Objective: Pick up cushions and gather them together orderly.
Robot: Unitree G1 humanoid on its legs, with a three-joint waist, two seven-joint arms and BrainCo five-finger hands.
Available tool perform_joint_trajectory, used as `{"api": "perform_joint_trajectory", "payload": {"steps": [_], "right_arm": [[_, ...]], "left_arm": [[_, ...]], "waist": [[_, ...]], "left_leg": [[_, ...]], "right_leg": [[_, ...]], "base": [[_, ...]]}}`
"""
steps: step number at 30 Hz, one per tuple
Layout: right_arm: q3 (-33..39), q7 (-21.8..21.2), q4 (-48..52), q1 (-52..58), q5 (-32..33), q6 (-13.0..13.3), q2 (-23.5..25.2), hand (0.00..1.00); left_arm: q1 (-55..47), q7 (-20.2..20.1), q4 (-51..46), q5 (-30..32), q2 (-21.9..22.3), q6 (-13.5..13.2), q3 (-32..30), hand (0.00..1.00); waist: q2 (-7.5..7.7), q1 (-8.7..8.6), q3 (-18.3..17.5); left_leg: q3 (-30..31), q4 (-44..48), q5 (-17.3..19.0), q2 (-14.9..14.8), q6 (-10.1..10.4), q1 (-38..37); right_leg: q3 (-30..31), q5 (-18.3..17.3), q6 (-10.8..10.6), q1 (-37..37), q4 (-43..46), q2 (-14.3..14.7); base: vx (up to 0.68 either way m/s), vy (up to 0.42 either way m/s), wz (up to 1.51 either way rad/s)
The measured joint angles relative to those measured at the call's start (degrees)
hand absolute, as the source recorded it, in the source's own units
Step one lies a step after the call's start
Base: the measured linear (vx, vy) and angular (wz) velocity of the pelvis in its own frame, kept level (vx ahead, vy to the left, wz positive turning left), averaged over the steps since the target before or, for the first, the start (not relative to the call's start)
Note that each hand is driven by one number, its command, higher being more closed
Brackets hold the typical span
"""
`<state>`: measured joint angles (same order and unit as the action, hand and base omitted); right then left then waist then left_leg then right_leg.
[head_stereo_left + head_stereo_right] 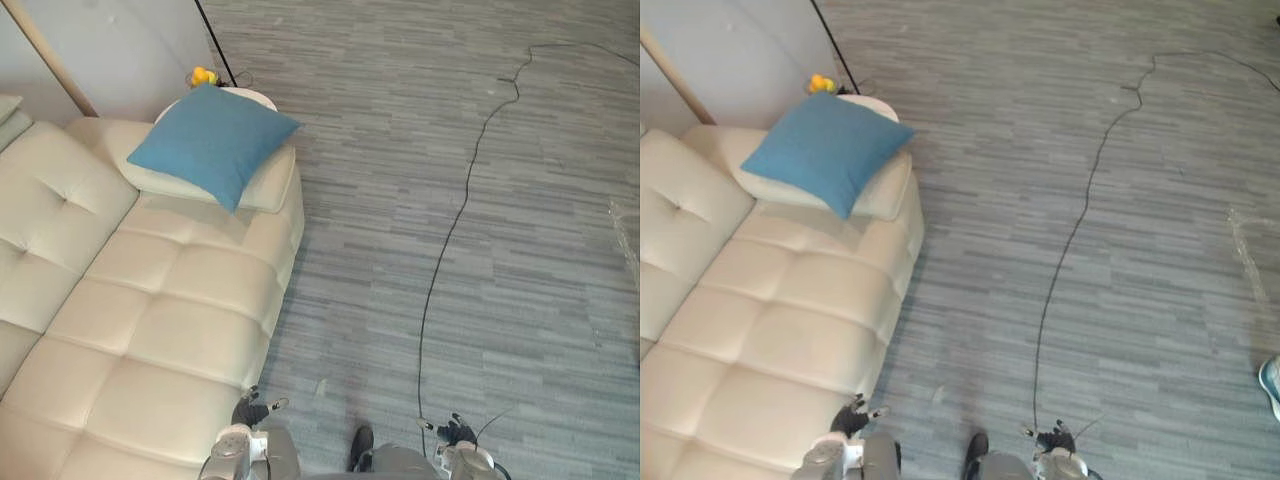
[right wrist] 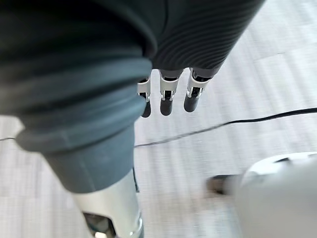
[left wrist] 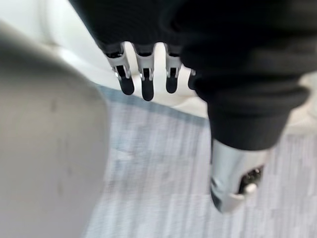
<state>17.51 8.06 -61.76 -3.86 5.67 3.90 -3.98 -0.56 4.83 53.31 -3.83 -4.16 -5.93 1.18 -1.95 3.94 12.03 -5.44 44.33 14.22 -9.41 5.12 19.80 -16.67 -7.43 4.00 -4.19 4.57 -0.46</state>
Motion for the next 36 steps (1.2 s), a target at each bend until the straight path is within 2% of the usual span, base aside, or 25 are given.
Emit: {"api": "perform_joint_trajectory", "payload": {"steps": [2, 3, 4, 5, 6, 7, 8, 9, 10, 11, 14, 16, 17, 18, 20, 21, 23, 25, 27, 28, 30, 33, 34, 35, 36], "right_arm": [[0.67, 0.04, 0.06, -0.73, 0.97, 0.02, -0.04, 0.0], [0.84, 0.04, 0.07, -0.62, 1.14, 0.07, -0.77, 0.0], [0.77, 0.05, -0.33, -0.23, 1.13, -0.04, -0.73, 0.0], [0.74, 0.05, -0.46, -0.11, 1.11, -0.07, -0.46, 0.0], [0.31, -0.19, -0.72, -0.07, 1.02, -0.15, 0.39, 0.0], [0.3, -0.3, -0.41, -0.21, 0.97, -0.23, 0.88, 0.0], [0.33, -0.31, -0.35, -0.22, 0.91, -0.22, 0.85, 0.0], [0.4, -0.3, -0.41, -0.19, 0.44, -0.23, 0.95, 0.0], [0.36, -0.33, -0.42, -0.04, -0.43, -0.24, 1.33, 0.0], [0.05, -0.38, -0.43, 0.29, -1.16, -0.43, 1.71, 0.0], [-0.92, -0.38, -0.4, 0.91, -1.27, -0.47, 1.55, 0.0], [-1.12, -0.53, -0.41, 0.32, -1.25, -0.47, 1.62, 0.0], [-2.06, -0.72, -0.42, -0.59, -1.26, -0.41, 1.47, 0.0], [-2.11, -0.74, -0.42, -0.66, -1.25, -0.41, 1.49, 0.0], [-2.16, -0.77, -0.49, -0.16, -1.24, -0.49, 1.51, 0.0], [-2.1, -0.77, -0.59, 0.37, -1.24, -0.54, 1.19, 0.0], [-1.96, -0.85, -1.73, 1.16, -1.23, -0.59, -0.7, 0.0], [-0.83, -0.87, -2.02, 1.26, -1.22, -0.57, -0.96, 0.0], [0.3, -0.77, -2.01, 1.8, -1.05, -0.5, -0.54, 0.0], [0.26, -0.66, -2.05, 2.4, -1.07, -0.48, -0.57, 0.0], [0.19, -0.38, -2.07, 2.58, -1.04, -0.51, -0.65, 0.0], [0.28, -0.25, -1.68, 1.57, -0.93, -0.38, -1.04, 0.0], [0.3, -0.28, -1.6, 1.62, -0.93, -0.38, -1.07, 0.0], [0.34, -0.3, -1.67, 1.91, -0.93, -0.4, -1.36, 0.0], [0.37, -0.28, -1.86, 1.99, -0.89, -0.44, -0.85, 0.0]], "left_arm": [[-0.01, 0.05, -0.11, -0.21, 0.25, 0.06, 0.03, 0.0], [-0.37, 0.05, 0.06, -0.17, 0.68, 0.07, 0.48, 0.0], [-0.64, -0.01, 0.27, -0.33, 0.85, 0.04, 0.77, 0.0], [-0.54, 0.08, 0.27, -0.3, 0.71, 0.06, 0.69, 0.0], [-0.29, 0.12, 0.35, -0.17, 0.32, 0.1, 0.7, 0.0], [-0.22, -0.03, 0.43, -0.11, -0.73, 0.13, 0.51, 0.0], [-0.27, -0.04, 0.45, -0.12, -0.68, 0.12, 0.37, 0.0], [-0.25, 0.02, 0.86, -0.13, -0.85, 0.14, 0.35, 0.0], [-0.17, -0.04, 1.48, -0.14, -1.4, 0.29, 0.72, 0.0], [-0.24, -0.03, 2.51, -0.12, -2.03, 0.82, 2.58, 0.0], [-1.19, 0.0, 2.51, -0.11, -2.33, 1.3, 3.23, 0.0], [-1.18, 0.06, 2.48, -0.11, -2.57, 1.29, 3.14, 0.0], [-1.13, 0.04, 2.45, -0.07, -2.8, 1.28, 3.04, 0.0], [-1.14, 0.04, 2.45, -0.06, -2.86, 1.3, 3.02, 0.0], [-2.0, 0.03, 2.46, 0.09, -3.02, 1.29, 1.97, 0.0], [-2.03, 0.14, 2.71, 0.17, -3.19, 1.3, 1.69, 0.0], [-2.3, 0.06, 3.58, 0.25, -1.06, 1.21, 0.42, 0.0], [-2.49, 0.21, 4.0, 0.22, 0.08, 1.27, -0.25, 0.0], [-2.14, 0.06, 3.29, 0.22, 1.15, 1.3, -1.18, 0.0], [-1.18, 0.04, 3.06, -0.07, 1.15, 1.28, -1.54, 0.0], [-0.8, 0.03, 2.68, -0.43, 0.79, 1.21, -1.51, 0.0], [-0.68, -0.01, 1.82, -0.82, 0.51, 1.21, -0.67, 0.0], [-0.67, 0.0, 1.9, -0.82, 0.54, 1.21, 0.29, 0.0], [-0.76, -0.21, 2.03, -0.9, 0.66, 1.21, 0.61, 0.0], [-0.51, -0.18, 2.07, -0.75, 0.44, 1.24, 0.51, 0.0]], "waist": [[0.24, 0.27, 0.31], [-0.81, 1.06, -0.12], [-1.59, 2.54, -0.38], [-1.15, 2.7, -0.46], [0.56, 2.73, -0.85], [2.1, 2.68, -1.24], [2.19, 2.7, -1.26], [2.61, 2.7, -1.16], [3.03, 2.37, -0.99], [3.25, 1.4, -1.0], [2.37, 1.26, -0.82], [2.37, 1.26, -0.86], [2.29, 1.04, -0.81], [2.27, 0.95, -0.8], [3.29, 0.35, -1.13], [3.57, -0.11, -0.95], [0.1, -0.4, -1.64], [-1.58, -0.74, -2.24], [-1.68, -0.86, -2.1], [-1.01, -0.57, -1.03], [-0.68, 0.45, -0.61], [-0.66, 0.66, -0.69], [-1.2, 0.7, -0.99], [-1.86, 0.74, -1.16], [-1.25, 0.89, -1.4]], "left_leg": [[-0.84, -18.68, -3.18, 4.36, -0.85, -0.04], [-0.83, -32.36, -8.51, 5.81, 0.05, -1.18], [-0.77, -35.19, -15.94, 5.87, -0.57, -1.83], [-0.86, -35.19, -17.6, 6.33, -1.95, -2.4], [-1.37, -35.18, -17.49, 8.15, -4.26, -3.31], [-1.82, -31.93, -13.88, 9.36, -6.83, -3.23], [-2.13, -30.87, -12.93, 9.33, -6.84, -3.42], [-3.15, -29.9, -11.01, 9.38, -6.75, -4.97], [-3.05, -29.95, -8.87, 9.93, -7.17, -8.51], [-2.19, -30.24, -6.65, 10.26, -7.26, -13.68], [-1.77, -36.29, -6.22, 9.27, -6.8, -23.9], [-1.71, -37.39, -5.99, 8.54, -6.44, -25.4], [-0.91, -37.47, -5.0, 7.17, -5.61, -26.15], [-0.35, -37.44, -4.62, 6.78, -5.37, -26.29], [2.65, -37.13, -0.48, 5.96, -3.02, -28.3], [4.3, -36.65, 1.54, 6.17, -1.99, -29.31], [7.54, -33.28, 2.75, 3.27, -1.73, -29.62], [9.94, -26.54, 2.5, 1.83, -1.32, -26.38], [11.84, -14.22, -0.22, 1.16, 2.6, -20.93], [11.74, -2.5, -4.2, 0.55, 4.44, -15.48], [7.95, 3.29, -1.44, -0.56, 2.64, -10.83], [-0.58, -10.47, -0.14, 1.46, -0.5, -5.52], [-4.42, -21.18, -4.92, 2.44, -0.94, -4.88], [-7.76, -26.93, -11.98, 2.6, -4.45, -4.84], [-9.04, -27.9, -12.1, 3.23, -4.84, -5.56]], "right_leg": [[0.69, -1.21, -1.8, -2.44, -1.52, -1.58], [1.46, -2.39, -3.09, -4.47, -2.91, -1.55], [2.78, -3.96, -4.34, -6.48, -3.43, -1.19], [3.27, -4.44, -4.88, -7.23, -3.57, -1.61], [3.6, -5.24, -5.23, -8.13, -3.61, -3.24], [5.33, -5.29, -5.55, -6.28, 2.34, -5.58], [6.27, -5.67, -6.26, -5.2, 5.62, -5.95], [7.87, -6.26, -8.71, -2.48, 14.52, -6.92], [9.38, -4.05, -15.05, 3.47, 30.58, -8.9], [9.13, -3.49, -16.79, 8.6, 46.02, -10.77], [2.09, -7.35, -10.41, 12.93, 42.54, -12.61], [0.19, -7.41, -10.09, 14.64, 36.01, -12.42], [-0.42, -5.01, -8.94, 17.38, 23.08, -10.63], [-0.03, -3.77, -8.7, 17.9, 19.6, -10.03], [7.25, 6.53, -10.54, 18.66, 2.76, -7.38], [9.17, 11.91, -10.05, 18.27, 3.29, -7.21], [8.07, 7.7, -7.35, 18.88, 9.55, -5.22], [5.52, 5.49, -6.17, 17.47, 10.3, -4.36], [2.61, 3.52, -5.15, 14.23, 9.87, -4.4], [-0.16, 2.67, -4.23, 10.04, 8.23, -4.49], [-2.65, 2.09, -3.33, 5.02, 5.34, -4.44], [-6.93, 2.02, -4.37, 0.07, 0.4, -4.99], [-8.7, 1.37, -5.62, -1.03, -0.32, -4.83], [-9.98, 0.43, -6.99, -2.05, -0.45, -4.28], [-10.11, 0.09, -7.5, -2.53, -0.47, -4.96]], "base": [[0.49, 0.103, -0.17], [0.5, 0.176, -0.33], [0.6, 0.207, -0.35], [0.43, 0.139, -0.26], [0.54, 0.122, -0.08], [0.55, 0.133, -0.07], [0.55, 0.154, -0.16], [0.52, 0.17, -0.15], [0.64, 0.169, 0.06], [0.74, 0.153, 0.21], [0.53, 0.034, 0.2], [0.34, -0.061, 0.11], [0.32, -0.117, 0.21], [0.48, -0.215, 0.45], [0.5, -0.338, 0.68], [0.51, -0.386, 0.72], [0.41, -0.286, 0.37], [0.36, -0.232, 0.32], [0.35, -0.244, 0.85], [0.32, -0.205, 0.99], [0.29, -0.14, 0.77], [0.29, -0.044, 0.61], [0.32, 0.047, 0.76], [0.29, 0.063, 0.68], [0.32, 0.068, 0.6]]}}
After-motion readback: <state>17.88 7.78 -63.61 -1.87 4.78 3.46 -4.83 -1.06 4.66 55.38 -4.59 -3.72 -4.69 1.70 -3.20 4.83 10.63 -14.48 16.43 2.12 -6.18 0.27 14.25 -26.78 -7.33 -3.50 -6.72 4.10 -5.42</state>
